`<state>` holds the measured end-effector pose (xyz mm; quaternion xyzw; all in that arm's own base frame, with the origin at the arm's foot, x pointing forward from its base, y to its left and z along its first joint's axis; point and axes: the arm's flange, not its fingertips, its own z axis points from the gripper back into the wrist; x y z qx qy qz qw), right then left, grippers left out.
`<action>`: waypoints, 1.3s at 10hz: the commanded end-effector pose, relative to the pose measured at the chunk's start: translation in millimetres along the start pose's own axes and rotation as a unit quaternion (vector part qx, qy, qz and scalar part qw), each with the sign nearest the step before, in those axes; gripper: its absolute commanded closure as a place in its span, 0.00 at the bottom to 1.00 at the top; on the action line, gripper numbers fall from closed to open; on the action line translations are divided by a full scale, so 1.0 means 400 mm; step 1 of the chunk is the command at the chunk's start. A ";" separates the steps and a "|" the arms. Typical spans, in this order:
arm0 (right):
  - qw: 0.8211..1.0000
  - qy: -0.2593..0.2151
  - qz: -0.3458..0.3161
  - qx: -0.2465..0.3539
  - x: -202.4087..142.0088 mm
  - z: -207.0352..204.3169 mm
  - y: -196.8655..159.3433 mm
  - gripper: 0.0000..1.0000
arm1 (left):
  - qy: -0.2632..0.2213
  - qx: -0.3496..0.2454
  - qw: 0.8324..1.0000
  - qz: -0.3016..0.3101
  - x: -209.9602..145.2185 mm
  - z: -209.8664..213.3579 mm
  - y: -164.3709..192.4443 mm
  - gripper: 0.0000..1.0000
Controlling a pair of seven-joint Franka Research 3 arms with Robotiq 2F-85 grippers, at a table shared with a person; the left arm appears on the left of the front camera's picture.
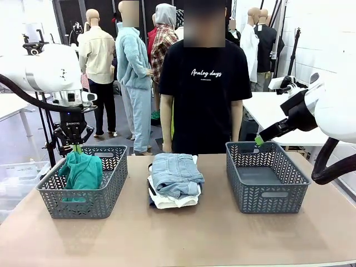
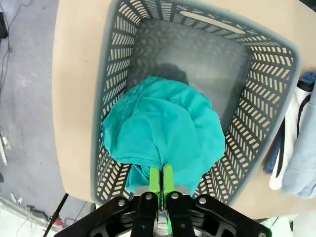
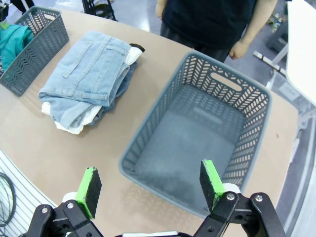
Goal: Sort the tops and bottoms.
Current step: Sort the clothes according to human instructions, then lift clothes from the center of the table with your right hand.
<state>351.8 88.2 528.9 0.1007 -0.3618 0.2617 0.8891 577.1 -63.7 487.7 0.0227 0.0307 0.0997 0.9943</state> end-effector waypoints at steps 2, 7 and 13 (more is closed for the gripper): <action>1.000 -0.003 0.001 0.007 -0.001 -0.005 -0.003 0.00 | 0.006 -0.008 1.000 0.010 0.011 0.021 -0.004 0.54; 1.000 -0.003 0.001 0.007 -0.001 -0.005 -0.003 0.00 | -0.001 -0.011 1.000 0.001 0.001 0.029 -0.007 0.00; 1.000 -0.003 0.001 0.007 -0.001 -0.005 -0.003 0.00 | -0.001 -0.011 1.000 0.001 0.001 0.029 -0.007 0.00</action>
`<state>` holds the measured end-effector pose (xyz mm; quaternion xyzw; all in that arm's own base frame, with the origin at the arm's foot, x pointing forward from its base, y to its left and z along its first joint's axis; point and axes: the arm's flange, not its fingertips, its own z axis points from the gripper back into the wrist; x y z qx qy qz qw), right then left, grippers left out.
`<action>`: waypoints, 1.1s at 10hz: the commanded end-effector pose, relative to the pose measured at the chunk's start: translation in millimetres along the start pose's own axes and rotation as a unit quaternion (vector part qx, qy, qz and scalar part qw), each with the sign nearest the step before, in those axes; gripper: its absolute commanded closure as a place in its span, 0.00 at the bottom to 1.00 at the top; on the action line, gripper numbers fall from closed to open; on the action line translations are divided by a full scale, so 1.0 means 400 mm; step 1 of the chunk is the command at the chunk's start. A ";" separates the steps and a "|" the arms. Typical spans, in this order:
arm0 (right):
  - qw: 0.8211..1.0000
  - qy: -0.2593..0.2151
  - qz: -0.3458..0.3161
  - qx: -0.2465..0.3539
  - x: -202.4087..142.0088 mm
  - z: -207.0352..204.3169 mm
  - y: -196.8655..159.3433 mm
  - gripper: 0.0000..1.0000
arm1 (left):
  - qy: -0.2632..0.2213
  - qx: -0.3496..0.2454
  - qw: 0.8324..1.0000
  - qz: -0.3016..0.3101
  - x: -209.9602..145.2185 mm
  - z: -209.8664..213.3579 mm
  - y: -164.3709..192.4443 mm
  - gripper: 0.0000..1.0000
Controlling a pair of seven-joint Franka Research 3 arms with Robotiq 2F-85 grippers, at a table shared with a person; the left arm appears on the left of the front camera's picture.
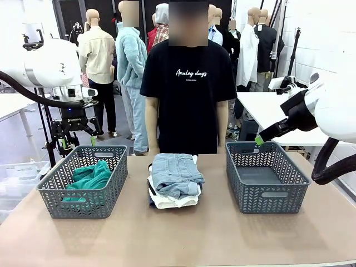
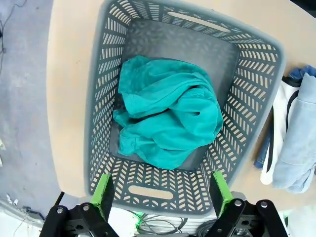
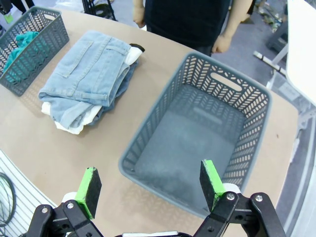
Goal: Sort the tops and bottoms.
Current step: Lift clothes from the center of the table with your right hand.
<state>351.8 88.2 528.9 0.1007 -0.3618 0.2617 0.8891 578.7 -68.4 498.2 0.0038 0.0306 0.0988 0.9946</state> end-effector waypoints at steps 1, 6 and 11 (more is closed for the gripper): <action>1.000 -0.003 0.001 0.007 -0.001 -0.005 -0.003 0.00 | -0.003 0.008 1.000 0.003 0.001 0.002 0.004 0.00; 1.000 -0.003 0.001 0.007 -0.001 -0.005 -0.003 0.00 | -0.070 0.121 0.973 -0.186 -0.305 0.058 -0.064 0.00; 1.000 -0.003 0.001 0.007 -0.001 -0.005 -0.003 0.00 | -0.125 0.013 0.925 -0.359 -0.533 0.244 -0.010 0.00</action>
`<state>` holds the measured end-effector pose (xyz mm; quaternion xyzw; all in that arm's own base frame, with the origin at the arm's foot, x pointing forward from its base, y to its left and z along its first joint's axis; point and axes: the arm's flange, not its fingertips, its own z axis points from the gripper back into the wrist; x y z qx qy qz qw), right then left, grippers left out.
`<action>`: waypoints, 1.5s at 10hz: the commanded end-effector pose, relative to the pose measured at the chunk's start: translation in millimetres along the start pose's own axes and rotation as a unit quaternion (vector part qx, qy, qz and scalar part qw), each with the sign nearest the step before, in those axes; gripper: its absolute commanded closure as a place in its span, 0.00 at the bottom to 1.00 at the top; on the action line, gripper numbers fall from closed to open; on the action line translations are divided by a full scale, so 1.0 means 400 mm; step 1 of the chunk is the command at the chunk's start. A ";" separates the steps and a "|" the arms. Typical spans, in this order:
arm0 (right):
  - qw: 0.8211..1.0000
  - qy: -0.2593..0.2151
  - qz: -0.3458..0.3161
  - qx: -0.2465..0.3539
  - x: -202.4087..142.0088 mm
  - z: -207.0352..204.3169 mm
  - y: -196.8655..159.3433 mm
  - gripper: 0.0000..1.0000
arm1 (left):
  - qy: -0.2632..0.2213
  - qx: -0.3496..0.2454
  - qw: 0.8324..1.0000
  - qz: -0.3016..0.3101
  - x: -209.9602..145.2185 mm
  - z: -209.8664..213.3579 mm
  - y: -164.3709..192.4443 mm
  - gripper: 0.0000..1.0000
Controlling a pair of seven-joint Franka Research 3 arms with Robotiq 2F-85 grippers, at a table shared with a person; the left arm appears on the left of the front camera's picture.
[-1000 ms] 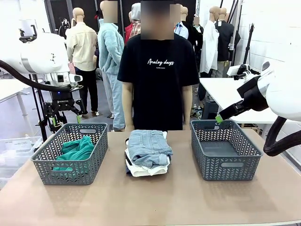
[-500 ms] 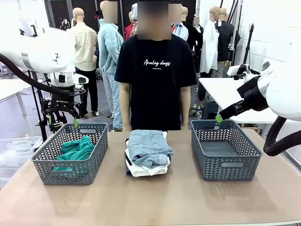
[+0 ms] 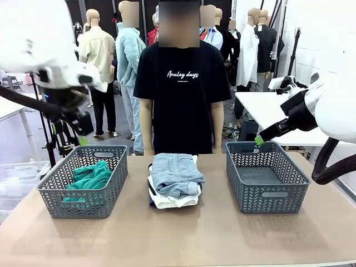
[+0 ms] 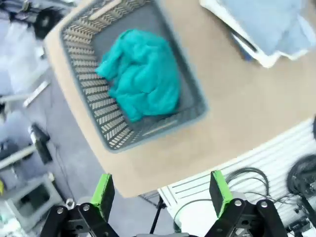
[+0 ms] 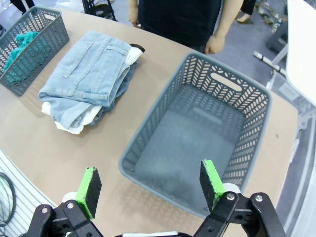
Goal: Sort the tops and bottoms.
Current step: Lift clothes from the center of the table with your right hand.
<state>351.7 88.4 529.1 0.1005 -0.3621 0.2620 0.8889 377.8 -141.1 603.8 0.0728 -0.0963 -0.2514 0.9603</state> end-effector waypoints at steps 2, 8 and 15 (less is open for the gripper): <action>1.000 -0.003 0.000 0.007 -0.001 -0.005 -0.003 0.00 | -0.032 -0.106 0.994 -0.014 -0.055 0.049 0.109 0.00; 1.000 -0.003 0.000 0.007 -0.001 -0.005 -0.003 0.00 | -0.076 -0.087 0.993 0.002 0.017 -0.013 0.144 0.00; 0.992 0.000 0.039 0.122 0.236 -0.225 0.057 0.00 | -0.055 -0.130 0.990 -0.019 0.029 -0.026 0.154 0.00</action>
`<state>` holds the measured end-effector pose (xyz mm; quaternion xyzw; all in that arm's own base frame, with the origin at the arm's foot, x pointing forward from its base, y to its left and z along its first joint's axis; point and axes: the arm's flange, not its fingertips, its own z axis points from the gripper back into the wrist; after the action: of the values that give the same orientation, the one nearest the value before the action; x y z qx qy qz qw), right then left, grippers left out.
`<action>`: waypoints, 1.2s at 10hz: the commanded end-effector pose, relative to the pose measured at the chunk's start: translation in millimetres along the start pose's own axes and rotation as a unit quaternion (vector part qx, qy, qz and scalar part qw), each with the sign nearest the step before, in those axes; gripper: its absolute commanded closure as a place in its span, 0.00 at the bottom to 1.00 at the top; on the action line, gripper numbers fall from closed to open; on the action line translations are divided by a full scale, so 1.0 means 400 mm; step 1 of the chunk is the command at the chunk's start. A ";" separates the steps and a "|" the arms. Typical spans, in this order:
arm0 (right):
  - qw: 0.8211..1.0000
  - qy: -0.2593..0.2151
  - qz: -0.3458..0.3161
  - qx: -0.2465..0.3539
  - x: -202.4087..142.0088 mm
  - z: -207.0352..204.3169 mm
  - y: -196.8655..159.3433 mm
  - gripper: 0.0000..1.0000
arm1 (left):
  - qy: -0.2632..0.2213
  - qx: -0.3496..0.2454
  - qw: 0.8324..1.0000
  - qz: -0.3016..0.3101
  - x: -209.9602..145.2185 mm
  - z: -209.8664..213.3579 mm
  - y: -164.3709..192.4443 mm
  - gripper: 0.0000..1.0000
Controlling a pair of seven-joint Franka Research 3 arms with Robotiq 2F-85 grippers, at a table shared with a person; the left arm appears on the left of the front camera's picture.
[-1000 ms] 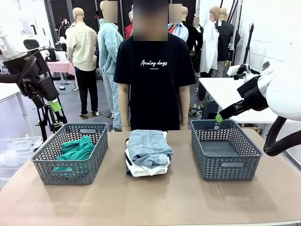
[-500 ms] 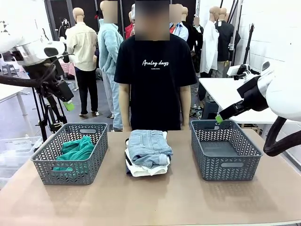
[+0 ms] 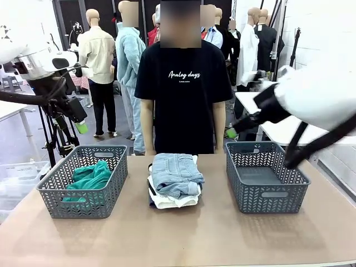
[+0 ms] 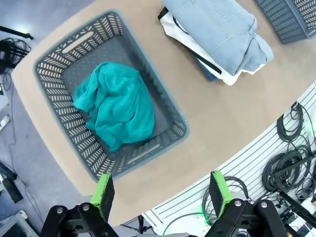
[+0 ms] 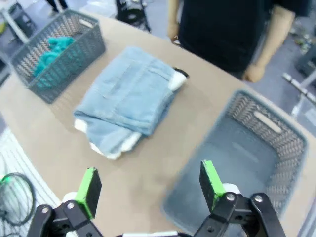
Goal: Sort the tops and bottoms.
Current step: Lift clothes from the center of the table with your right hand.
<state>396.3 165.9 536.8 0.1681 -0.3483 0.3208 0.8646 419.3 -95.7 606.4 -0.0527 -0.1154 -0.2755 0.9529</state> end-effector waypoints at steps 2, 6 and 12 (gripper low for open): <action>0.998 0.062 0.005 0.020 0.195 -0.273 -0.076 0.00 | -0.002 -0.013 1.000 -0.007 -0.005 0.003 0.006 0.00; 0.990 0.137 -0.005 0.022 0.274 -0.543 -0.046 0.00 | -0.002 -0.013 1.000 -0.007 -0.005 0.003 0.006 0.00; 0.987 0.157 0.000 0.042 0.242 -0.585 -0.002 0.00 | -0.002 -0.013 1.000 -0.007 -0.005 0.003 0.006 0.00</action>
<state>554.8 326.9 452.6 0.1557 -0.1832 0.3699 0.8974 419.6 -95.1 606.4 -0.0532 -0.1153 -0.2754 0.9529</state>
